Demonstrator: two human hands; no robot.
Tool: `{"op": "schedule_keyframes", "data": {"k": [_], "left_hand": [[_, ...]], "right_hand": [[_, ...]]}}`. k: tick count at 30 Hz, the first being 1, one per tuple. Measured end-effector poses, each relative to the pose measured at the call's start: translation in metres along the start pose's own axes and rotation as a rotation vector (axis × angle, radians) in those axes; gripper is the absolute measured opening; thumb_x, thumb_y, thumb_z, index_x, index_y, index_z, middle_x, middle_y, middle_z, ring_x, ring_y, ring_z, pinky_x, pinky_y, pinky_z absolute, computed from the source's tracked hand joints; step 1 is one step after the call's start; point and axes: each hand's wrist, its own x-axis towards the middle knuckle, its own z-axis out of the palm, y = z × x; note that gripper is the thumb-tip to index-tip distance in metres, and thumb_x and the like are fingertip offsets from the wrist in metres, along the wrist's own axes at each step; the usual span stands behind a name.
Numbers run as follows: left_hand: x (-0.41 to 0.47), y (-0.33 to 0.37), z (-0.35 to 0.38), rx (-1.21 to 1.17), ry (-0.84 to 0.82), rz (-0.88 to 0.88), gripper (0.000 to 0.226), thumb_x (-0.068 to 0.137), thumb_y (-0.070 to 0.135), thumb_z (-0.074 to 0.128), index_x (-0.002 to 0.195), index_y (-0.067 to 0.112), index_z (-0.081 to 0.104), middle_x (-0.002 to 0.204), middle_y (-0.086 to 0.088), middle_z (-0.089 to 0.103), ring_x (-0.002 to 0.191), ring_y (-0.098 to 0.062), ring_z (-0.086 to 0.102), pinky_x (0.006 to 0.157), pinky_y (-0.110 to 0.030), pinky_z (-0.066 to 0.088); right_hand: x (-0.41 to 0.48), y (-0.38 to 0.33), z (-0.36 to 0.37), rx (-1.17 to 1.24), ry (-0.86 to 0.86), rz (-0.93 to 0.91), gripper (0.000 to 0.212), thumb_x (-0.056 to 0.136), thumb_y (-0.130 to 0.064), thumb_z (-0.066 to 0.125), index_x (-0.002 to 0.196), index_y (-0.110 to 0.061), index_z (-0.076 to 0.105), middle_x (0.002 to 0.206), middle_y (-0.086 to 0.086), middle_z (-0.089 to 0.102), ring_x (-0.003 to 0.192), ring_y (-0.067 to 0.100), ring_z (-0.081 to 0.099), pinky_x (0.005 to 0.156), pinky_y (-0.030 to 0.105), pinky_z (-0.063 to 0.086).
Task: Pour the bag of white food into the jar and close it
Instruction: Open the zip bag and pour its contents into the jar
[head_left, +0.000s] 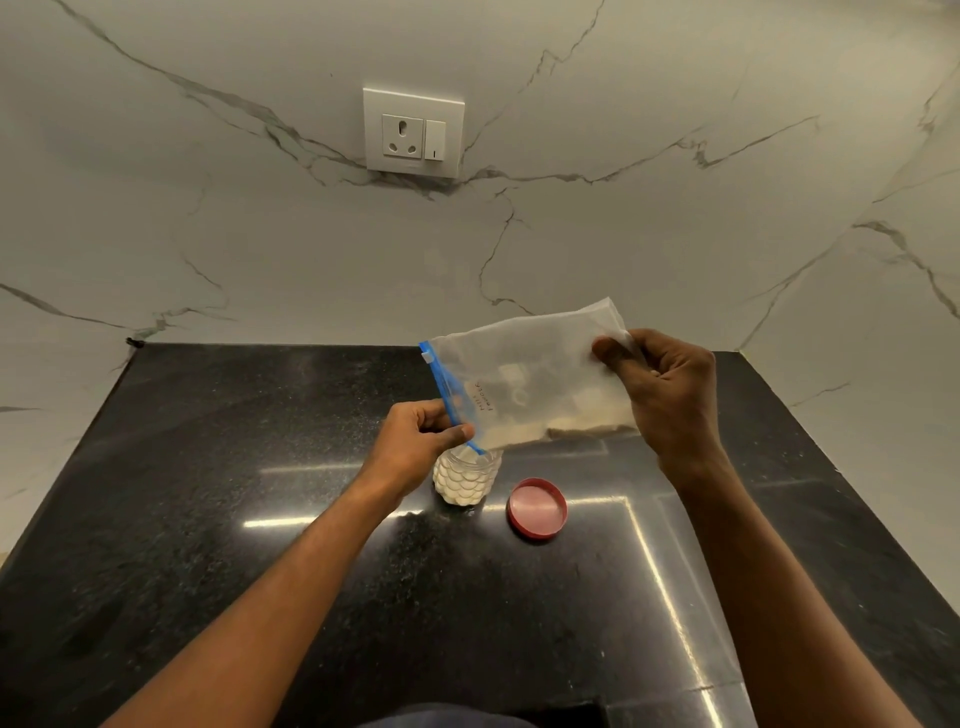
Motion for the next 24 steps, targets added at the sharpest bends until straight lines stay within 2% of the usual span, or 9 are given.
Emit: {"op": "schedule_keyframes", "data": {"k": [4, 7, 11, 13, 16, 20, 24], "left_hand": [[0.001, 0.000, 0.000, 0.013, 0.002, -0.002, 0.027, 0.092, 0.006, 0.076, 0.112, 0.024, 0.077, 0.101, 0.015, 0.083, 0.097, -0.003, 0.079, 0.072, -0.014, 0.060], [0.000, -0.001, 0.000, 0.012, 0.004, -0.004, 0.027, 0.092, 0.006, 0.076, 0.109, 0.027, 0.076, 0.099, 0.018, 0.082, 0.096, -0.002, 0.078, 0.071, -0.012, 0.060], [-0.001, 0.000, 0.000, 0.011, 0.000, -0.002, 0.028, 0.093, 0.005, 0.076, 0.104, 0.030, 0.076, 0.096, 0.019, 0.082, 0.095, -0.001, 0.078, 0.070, -0.012, 0.059], [-0.002, 0.001, 0.000, 0.016, 0.003, -0.004, 0.028, 0.093, 0.004, 0.076, 0.104, 0.030, 0.076, 0.095, 0.021, 0.082, 0.093, 0.000, 0.078, 0.068, -0.010, 0.058], [-0.003, 0.001, 0.001, 0.009, 0.004, -0.008, 0.028, 0.092, 0.004, 0.076, 0.102, 0.031, 0.076, 0.094, 0.020, 0.082, 0.093, 0.000, 0.078, 0.068, -0.009, 0.057], [-0.004, 0.000, 0.000, 0.019, 0.013, -0.023, 0.025, 0.093, 0.004, 0.076, 0.108, 0.025, 0.077, 0.094, 0.015, 0.083, 0.093, -0.001, 0.079, 0.069, -0.011, 0.058], [-0.004, 0.001, -0.001, 0.035, 0.018, -0.032, 0.024, 0.093, 0.005, 0.075, 0.112, 0.019, 0.077, 0.101, 0.009, 0.082, 0.095, -0.003, 0.079, 0.071, -0.014, 0.060]], "right_hand": [[0.001, 0.000, 0.000, -0.023, -0.004, -0.004, 0.004, 0.093, -0.028, 0.078, 0.094, -0.025, 0.081, 0.085, -0.003, 0.079, 0.079, 0.017, 0.076, 0.071, 0.040, 0.066], [0.000, 0.000, 0.001, -0.038, 0.047, 0.003, 0.014, 0.086, -0.036, 0.084, 0.088, -0.023, 0.080, 0.083, -0.001, 0.079, 0.078, 0.019, 0.076, 0.069, 0.042, 0.066], [0.001, 0.000, 0.002, -0.048, -0.016, 0.012, 0.016, 0.096, -0.028, 0.076, 0.099, -0.014, 0.081, 0.086, 0.002, 0.079, 0.081, 0.023, 0.076, 0.076, 0.050, 0.065], [0.001, -0.001, 0.003, -0.070, -0.045, -0.015, 0.016, 0.095, -0.024, 0.077, 0.100, -0.010, 0.081, 0.089, 0.004, 0.080, 0.085, 0.025, 0.075, 0.082, 0.051, 0.064], [0.002, -0.003, 0.003, -0.090, -0.006, -0.020, 0.019, 0.090, -0.027, 0.081, 0.094, -0.008, 0.079, 0.086, 0.006, 0.078, 0.082, 0.026, 0.074, 0.077, 0.051, 0.064], [0.003, -0.007, 0.004, -0.103, -0.090, -0.036, 0.017, 0.098, -0.023, 0.071, 0.107, -0.010, 0.078, 0.098, 0.009, 0.079, 0.089, 0.028, 0.077, 0.079, 0.053, 0.065], [0.004, -0.009, 0.008, -0.118, -0.089, -0.065, 0.016, 0.097, -0.022, 0.074, 0.098, -0.007, 0.080, 0.087, 0.011, 0.078, 0.078, 0.034, 0.075, 0.070, 0.057, 0.062]]}}
